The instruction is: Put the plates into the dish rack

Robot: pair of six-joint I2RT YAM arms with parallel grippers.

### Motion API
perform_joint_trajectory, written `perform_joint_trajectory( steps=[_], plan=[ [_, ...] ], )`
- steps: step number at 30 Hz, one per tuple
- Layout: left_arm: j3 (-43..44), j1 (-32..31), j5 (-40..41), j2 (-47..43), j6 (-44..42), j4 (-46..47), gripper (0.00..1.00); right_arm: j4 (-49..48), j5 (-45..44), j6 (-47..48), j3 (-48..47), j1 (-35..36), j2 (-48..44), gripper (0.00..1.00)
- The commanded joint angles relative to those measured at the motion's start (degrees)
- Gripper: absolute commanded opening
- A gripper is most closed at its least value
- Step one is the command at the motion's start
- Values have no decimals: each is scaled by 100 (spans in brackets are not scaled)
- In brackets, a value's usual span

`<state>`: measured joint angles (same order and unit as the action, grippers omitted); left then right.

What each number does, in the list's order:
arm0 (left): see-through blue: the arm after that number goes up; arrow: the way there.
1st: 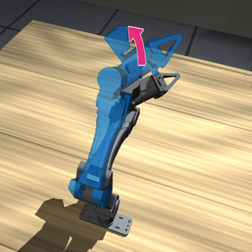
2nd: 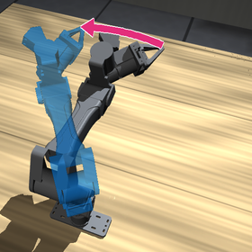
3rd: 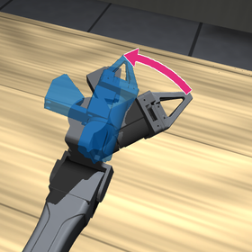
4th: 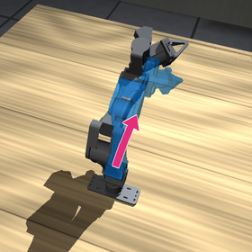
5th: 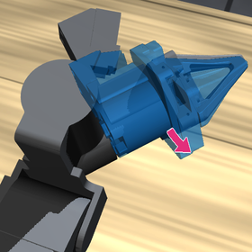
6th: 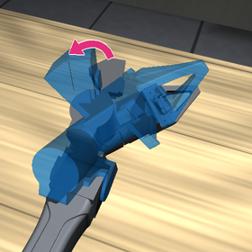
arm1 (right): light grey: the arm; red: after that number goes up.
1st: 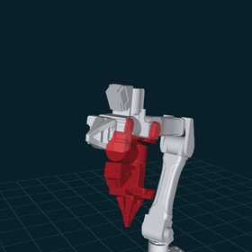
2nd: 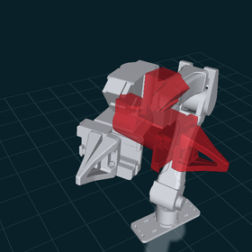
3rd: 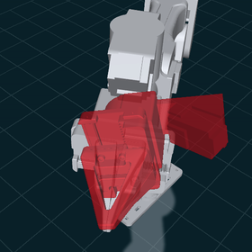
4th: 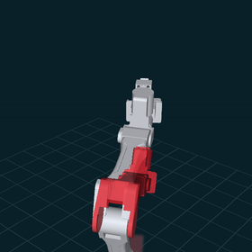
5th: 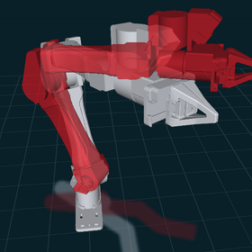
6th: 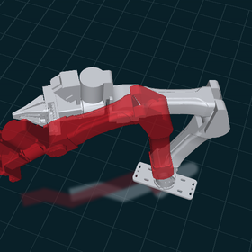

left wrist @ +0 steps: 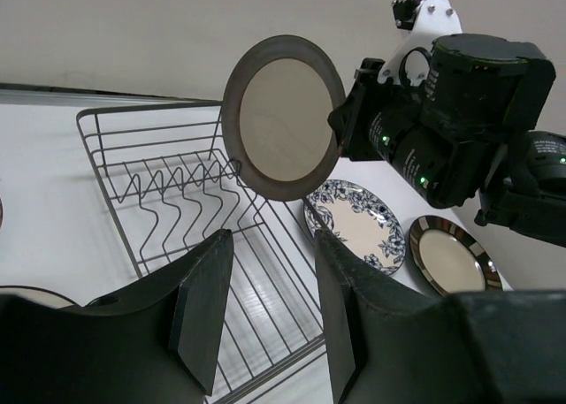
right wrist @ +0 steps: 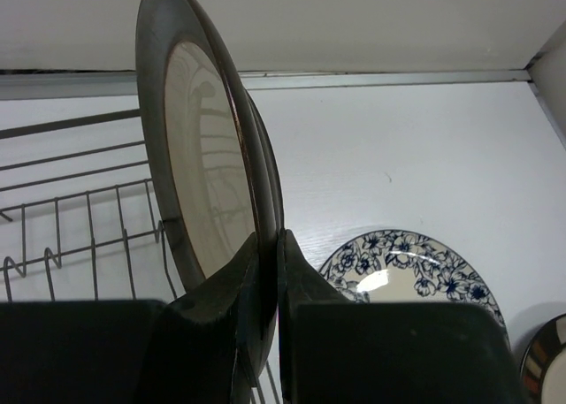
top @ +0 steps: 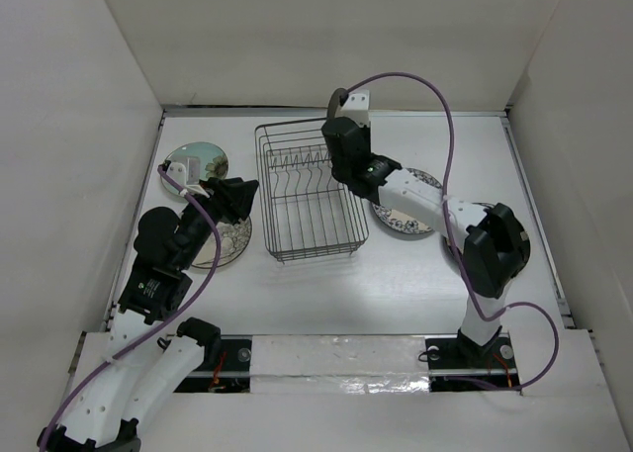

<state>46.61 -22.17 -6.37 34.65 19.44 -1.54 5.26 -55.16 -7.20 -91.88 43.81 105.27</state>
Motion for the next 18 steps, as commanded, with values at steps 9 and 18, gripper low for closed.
perform_joint_trajectory(
  steps=[9,18],
  plan=[
    [-20,-41,-136,50,7,251,39,-359,-470,-1152,73,320,20,0],
    [-20,-41,-102,103,7,251,39,-297,-847,-1047,-111,567,396,6]
  ],
)
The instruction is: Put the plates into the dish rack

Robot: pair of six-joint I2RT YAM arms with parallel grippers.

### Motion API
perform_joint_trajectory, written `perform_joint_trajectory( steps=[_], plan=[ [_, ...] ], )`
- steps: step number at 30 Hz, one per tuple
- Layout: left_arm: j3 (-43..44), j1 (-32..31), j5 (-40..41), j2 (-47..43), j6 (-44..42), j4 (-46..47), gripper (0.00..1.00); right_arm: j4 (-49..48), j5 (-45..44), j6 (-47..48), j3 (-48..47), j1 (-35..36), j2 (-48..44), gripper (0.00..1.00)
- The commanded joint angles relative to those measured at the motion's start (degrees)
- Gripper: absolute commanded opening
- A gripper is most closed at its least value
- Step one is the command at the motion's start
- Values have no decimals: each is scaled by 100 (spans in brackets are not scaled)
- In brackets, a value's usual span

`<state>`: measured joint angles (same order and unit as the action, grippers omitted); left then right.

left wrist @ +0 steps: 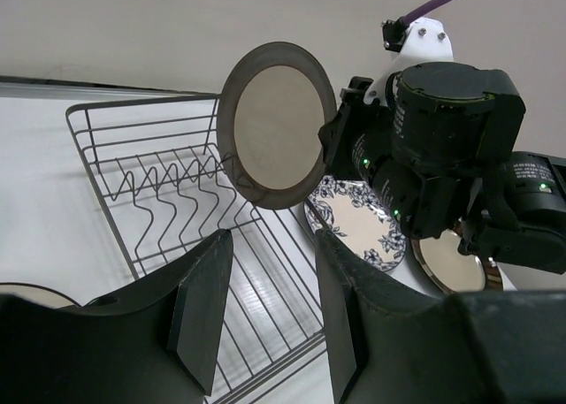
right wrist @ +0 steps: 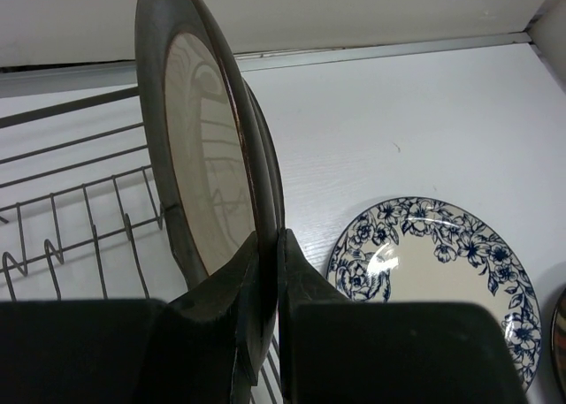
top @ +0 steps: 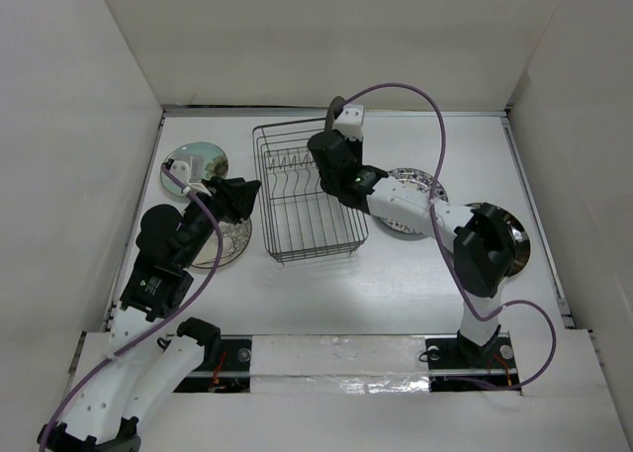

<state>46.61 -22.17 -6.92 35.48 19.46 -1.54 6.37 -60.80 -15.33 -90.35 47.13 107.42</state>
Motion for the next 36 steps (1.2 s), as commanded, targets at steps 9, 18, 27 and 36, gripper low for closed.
perform_joint_trajectory(
  steps=[9,18,27,36],
  plan=[
    [15,-41,-64,99,-4,216,39,-330,-662,215,-677,402,622,8],
    [15,-41,15,90,-4,207,39,-84,-266,-259,-695,402,684,20],
    [15,-41,-20,81,5,207,39,110,-99,-567,-634,402,640,39],
    [15,-41,33,64,5,207,41,-232,1051,-743,-116,235,-482,67]
  ],
)
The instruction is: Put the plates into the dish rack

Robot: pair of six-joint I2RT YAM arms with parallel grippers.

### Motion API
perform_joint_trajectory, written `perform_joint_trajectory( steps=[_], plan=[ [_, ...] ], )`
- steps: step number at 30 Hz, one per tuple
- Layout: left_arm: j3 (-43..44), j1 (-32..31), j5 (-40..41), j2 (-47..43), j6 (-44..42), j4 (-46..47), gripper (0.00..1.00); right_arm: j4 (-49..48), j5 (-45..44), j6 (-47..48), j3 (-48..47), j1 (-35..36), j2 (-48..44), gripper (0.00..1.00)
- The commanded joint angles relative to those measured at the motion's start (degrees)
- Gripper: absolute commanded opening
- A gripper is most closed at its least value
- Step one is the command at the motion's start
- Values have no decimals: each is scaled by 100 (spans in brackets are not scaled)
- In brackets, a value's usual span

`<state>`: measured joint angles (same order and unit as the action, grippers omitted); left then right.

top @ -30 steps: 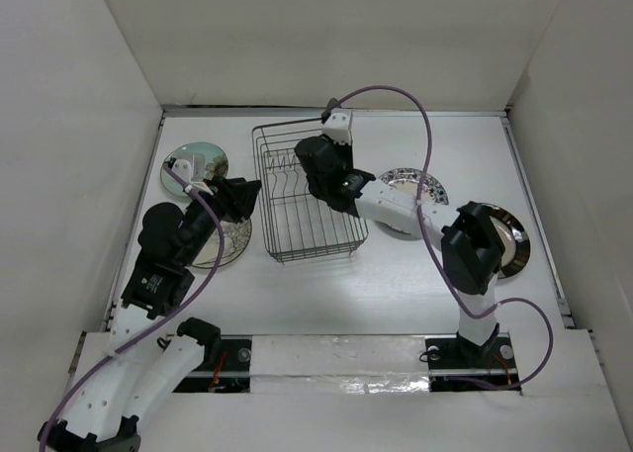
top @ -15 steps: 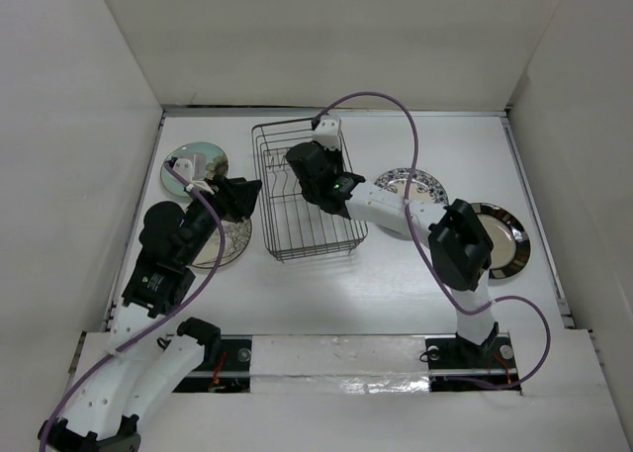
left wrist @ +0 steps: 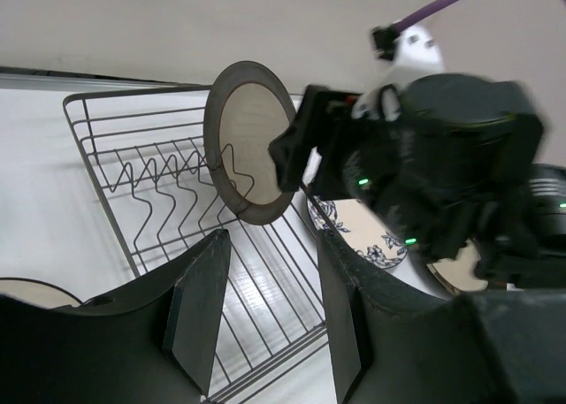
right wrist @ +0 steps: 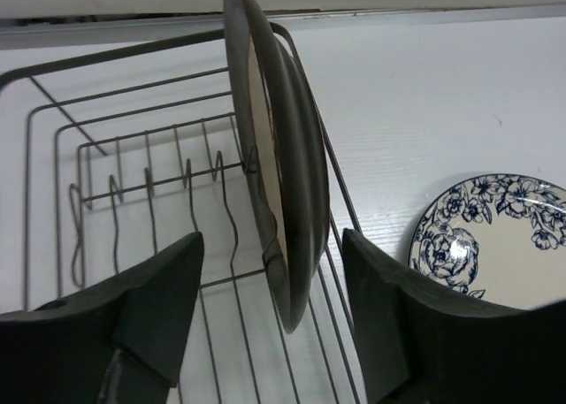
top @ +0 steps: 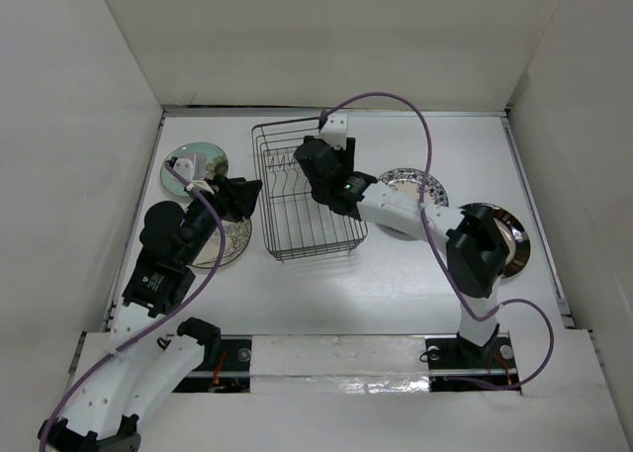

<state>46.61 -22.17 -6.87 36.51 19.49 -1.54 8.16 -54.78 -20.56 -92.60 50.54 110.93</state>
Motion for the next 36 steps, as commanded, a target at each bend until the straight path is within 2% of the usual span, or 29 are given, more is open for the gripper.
perform_joint_trajectory(
  steps=[1,6,8,9,10,11,12,13,14,16,18,20,21,22,24,25,26,28,30,33,36],
  plan=[
    [15,-41,20,-39,3,198,41,-464,573,-256,223,-106,-1002,71],
    [15,-41,37,-56,3,189,43,-1027,1128,-353,1276,-238,-2127,77],
    [23,-41,20,-65,3,189,43,-1158,1128,-431,1664,-352,-2733,72],
    [15,-41,28,-74,3,189,43,-1203,1119,-493,1901,-500,-2961,60],
    [23,-41,37,-91,3,189,43,-1255,1119,-667,2478,-632,-3442,27],
    [15,-41,46,-92,3,189,43,-1308,1189,-817,2797,-799,-3691,13],
    [15,-41,11,-100,3,189,43,-1274,1320,-992,3113,-1253,-3919,3],
    [23,-41,-7,-109,11,198,43,-1212,1504,-1220,3716,-1519,-4139,0],
    [15,-41,-16,-127,3,198,43,-1134,2019,-1571,4027,-1765,-4559,0],
    [24,-41,10,-144,3,198,39,-1089,2401,-1802,4642,-2274,-4992,0],
    [32,-41,-50,-127,11,207,37,-608,2350,-2145,5364,-2435,-5607,0],
    [24,-41,-68,-144,11,207,36,-99,1870,-2399,5864,-2627,-6038,1],
    [32,-41,-86,-153,20,207,35,78,1779,-2479,5989,-2768,-6449,4],
    [24,-41,-86,-162,20,216,35,211,1787,-2540,6086,-2943,-6644,14],
    [32,-41,-130,-162,29,216,35,326,1980,-2585,6453,-3593,-7109,27],
    [32,-94,-130,-171,38,216,35,291,2111,-2611,6578,-3856,-7208,41],
    [24,-94,-139,-214,38,224,35,143,2521,-2577,6701,-4381,-7261,45],
    [32,-94,-60,-258,20,198,36,-86,3032,-2541,7009,-4885,-7192,51],
    [32,-147,-16,-267,20,198,37,-525,4126,-2383,7115,-5360,-6964,51],
    [24,-147,-86,-293,20,224,38,-719,4573,-2576,7168,-5205,-6638,50],
    [15,-147,-68,-285,29,216,39,-597,4294,-2917,7317,-4443,-6891,49]
  ],
)
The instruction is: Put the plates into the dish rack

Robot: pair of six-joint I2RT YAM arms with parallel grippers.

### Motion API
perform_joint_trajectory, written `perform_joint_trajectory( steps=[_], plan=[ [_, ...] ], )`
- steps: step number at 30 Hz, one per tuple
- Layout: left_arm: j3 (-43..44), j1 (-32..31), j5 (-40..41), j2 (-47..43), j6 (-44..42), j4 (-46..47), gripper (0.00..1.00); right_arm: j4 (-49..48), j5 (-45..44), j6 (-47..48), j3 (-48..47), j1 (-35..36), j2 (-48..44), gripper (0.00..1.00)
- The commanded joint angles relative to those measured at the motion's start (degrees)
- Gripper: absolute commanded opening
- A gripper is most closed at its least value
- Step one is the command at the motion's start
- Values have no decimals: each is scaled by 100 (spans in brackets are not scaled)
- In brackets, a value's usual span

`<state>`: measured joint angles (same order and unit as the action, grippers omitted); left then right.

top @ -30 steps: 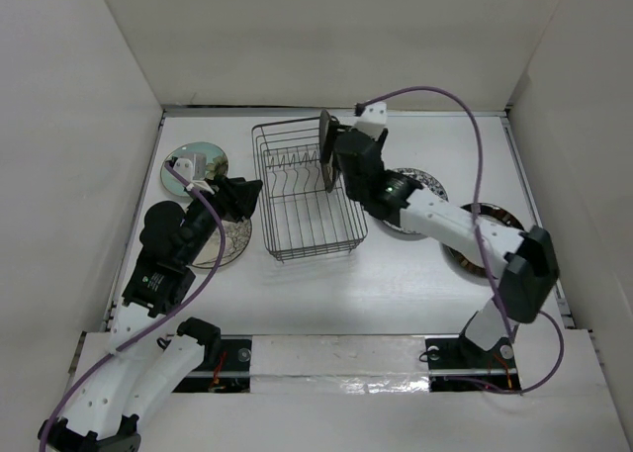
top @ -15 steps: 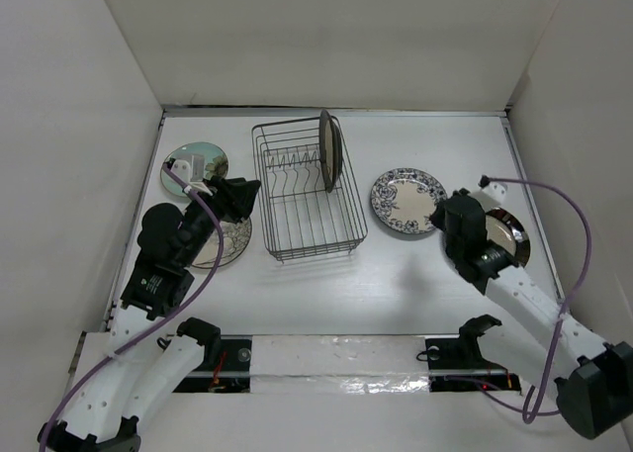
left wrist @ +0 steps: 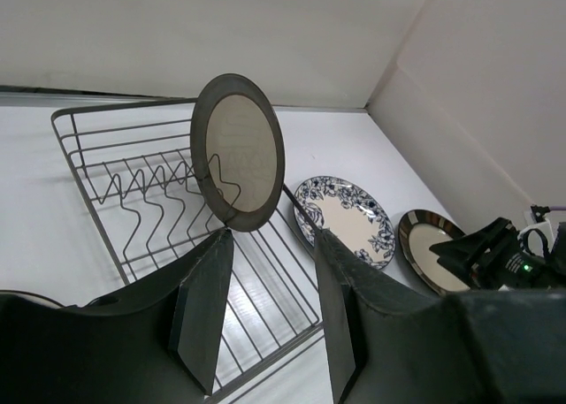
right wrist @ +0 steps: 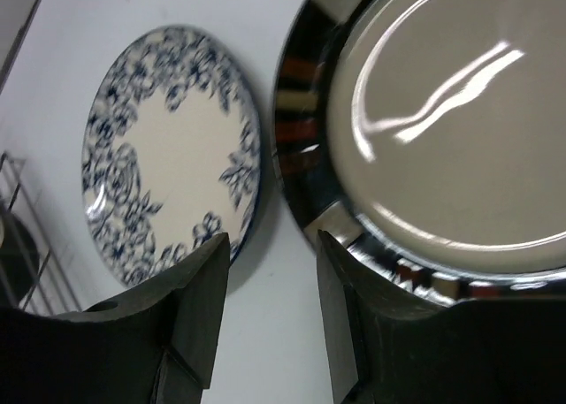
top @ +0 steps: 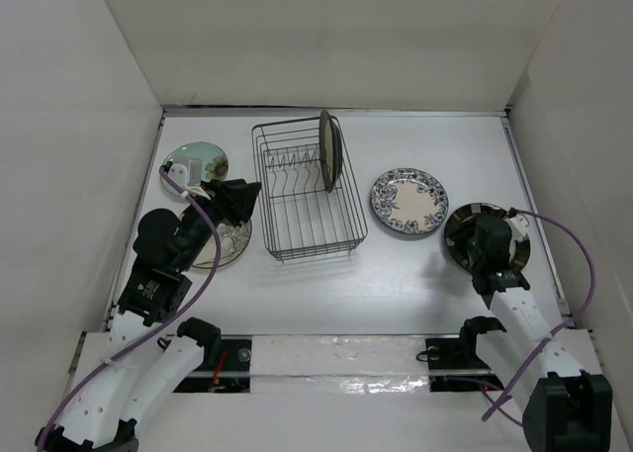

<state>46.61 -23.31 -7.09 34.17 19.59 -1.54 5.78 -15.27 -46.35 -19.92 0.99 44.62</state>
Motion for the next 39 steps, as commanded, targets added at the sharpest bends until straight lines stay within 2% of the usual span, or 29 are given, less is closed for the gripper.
perform_joint_trajectory(
  steps=[1,5,12,22,27,35,39],
  plan=[
    [15,-33,-64,-42,27,233,39,-358,236,-340,50,681,-348,49],
    [6,-33,-117,-16,53,251,39,-498,-11,-1023,234,1409,-393,51],
    [-3,-33,-73,-16,53,251,40,-1140,-643,-1912,147,2386,880,53],
    [-3,-33,-143,19,62,268,40,-2089,-873,-2669,322,2318,1803,60],
    [-3,-33,-135,54,71,268,40,-2977,-635,-2958,200,2238,2891,60],
    [-12,-95,-126,81,62,260,40,-3627,-1101,-3818,-152,2458,3983,53],
    [-3,-147,-56,89,45,233,40,-4207,-1154,-4250,-73,2458,4546,37]
  ],
)
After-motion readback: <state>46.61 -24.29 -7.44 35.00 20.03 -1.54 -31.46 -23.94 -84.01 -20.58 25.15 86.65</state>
